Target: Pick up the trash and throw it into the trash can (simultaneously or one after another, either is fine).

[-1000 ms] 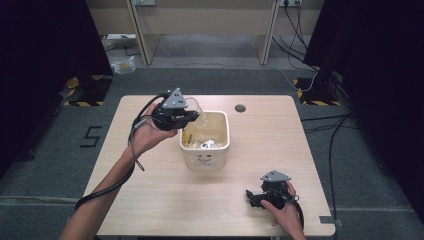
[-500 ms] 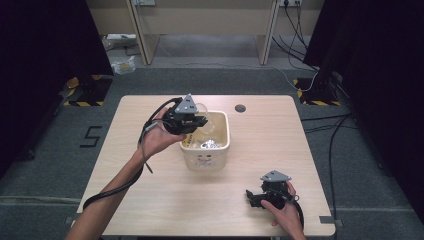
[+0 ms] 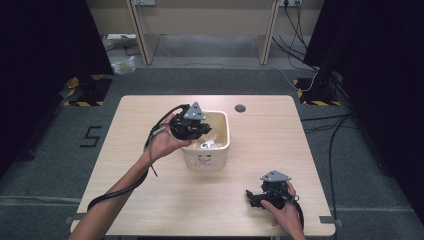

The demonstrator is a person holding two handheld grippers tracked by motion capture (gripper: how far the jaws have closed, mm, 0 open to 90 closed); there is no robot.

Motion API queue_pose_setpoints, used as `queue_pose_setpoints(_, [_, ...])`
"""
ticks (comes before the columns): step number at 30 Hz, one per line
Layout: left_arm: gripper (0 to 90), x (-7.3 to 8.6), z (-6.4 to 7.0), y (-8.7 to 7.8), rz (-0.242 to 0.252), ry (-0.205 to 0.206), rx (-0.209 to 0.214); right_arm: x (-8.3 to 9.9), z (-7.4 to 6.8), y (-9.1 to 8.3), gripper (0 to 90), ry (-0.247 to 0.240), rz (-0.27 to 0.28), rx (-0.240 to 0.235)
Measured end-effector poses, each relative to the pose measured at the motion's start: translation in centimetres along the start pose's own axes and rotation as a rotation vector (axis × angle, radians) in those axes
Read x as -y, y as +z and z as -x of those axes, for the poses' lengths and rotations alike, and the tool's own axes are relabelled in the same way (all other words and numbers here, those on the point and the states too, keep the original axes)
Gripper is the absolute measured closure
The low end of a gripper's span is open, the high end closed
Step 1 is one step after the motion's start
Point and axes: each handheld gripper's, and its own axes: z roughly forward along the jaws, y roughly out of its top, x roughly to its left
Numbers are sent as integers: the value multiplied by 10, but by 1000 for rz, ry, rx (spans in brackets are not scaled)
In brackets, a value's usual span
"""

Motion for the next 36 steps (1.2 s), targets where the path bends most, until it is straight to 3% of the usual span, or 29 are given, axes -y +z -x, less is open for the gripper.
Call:
queue_pose_setpoints(15, [820,8,3,16,-45,-11,29,0,-1,0,7,2,-2,-4])
queue_pose_setpoints(21, [671,7,3,12,-25,-36,22,0,-1,0,6,2,-3,-5])
queue_pose_setpoints(32, [586,9,0,5,3,-62,18,0,-1,0,7,0,-3,-4])
queue_pose_setpoints(36, [458,11,-6,-1,40,-104,7,0,-1,0,7,0,-3,-4])
